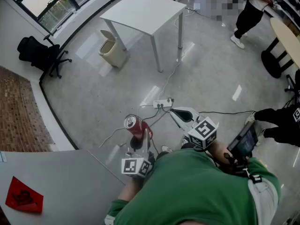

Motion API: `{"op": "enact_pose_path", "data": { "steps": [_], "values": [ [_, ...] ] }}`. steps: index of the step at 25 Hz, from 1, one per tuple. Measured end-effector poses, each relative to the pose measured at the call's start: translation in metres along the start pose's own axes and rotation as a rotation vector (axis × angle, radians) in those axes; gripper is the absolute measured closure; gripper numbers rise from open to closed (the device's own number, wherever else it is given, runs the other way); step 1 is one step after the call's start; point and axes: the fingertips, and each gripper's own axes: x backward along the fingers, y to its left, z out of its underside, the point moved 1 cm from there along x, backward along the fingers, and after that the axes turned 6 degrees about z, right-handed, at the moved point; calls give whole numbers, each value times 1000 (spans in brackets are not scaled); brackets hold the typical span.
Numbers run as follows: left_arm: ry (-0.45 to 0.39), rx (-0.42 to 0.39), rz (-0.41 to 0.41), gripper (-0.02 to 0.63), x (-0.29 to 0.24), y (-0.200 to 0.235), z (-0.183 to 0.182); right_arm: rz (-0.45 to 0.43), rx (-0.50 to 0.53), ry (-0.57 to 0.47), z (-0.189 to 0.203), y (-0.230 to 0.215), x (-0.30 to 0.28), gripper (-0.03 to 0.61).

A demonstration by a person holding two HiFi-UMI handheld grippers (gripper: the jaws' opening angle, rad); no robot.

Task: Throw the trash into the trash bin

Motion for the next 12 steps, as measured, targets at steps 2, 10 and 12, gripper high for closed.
{"op": "enact_pose_path", "data": {
  "steps": [2, 10, 12],
  "values": [
    [-3, 0, 4, 505, 0, 0, 0, -15, 23, -3, 1, 2, -1, 575],
    [-6, 3, -2, 505, 1, 1, 0, -21, 30, 5, -2, 4, -5, 575],
    [-3, 6, -4, 505, 2, 2, 0, -27, 39, 21, 2, 5, -5, 575]
  ]
}}
